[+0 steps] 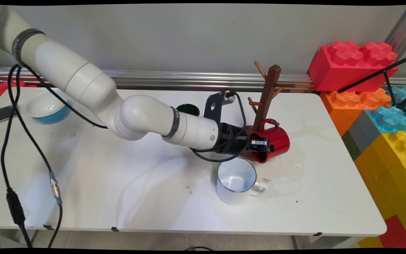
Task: Place the picked object on the table
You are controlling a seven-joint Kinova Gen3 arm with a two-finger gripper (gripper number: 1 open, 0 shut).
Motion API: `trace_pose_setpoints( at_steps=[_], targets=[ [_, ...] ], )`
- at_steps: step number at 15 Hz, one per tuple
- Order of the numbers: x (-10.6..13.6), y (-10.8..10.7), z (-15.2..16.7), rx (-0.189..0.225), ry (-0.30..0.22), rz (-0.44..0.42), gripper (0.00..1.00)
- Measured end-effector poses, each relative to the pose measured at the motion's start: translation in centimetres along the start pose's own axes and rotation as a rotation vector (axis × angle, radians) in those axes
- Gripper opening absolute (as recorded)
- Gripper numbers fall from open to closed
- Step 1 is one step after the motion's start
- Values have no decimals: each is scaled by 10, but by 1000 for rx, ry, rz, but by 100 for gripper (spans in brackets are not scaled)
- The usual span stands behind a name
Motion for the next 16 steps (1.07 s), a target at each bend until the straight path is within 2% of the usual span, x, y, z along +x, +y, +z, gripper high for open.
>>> trace_pose_setpoints(
  at_steps=[16],
  targets=[
    [4,22,-11,-37,4,-12,0]
  ],
)
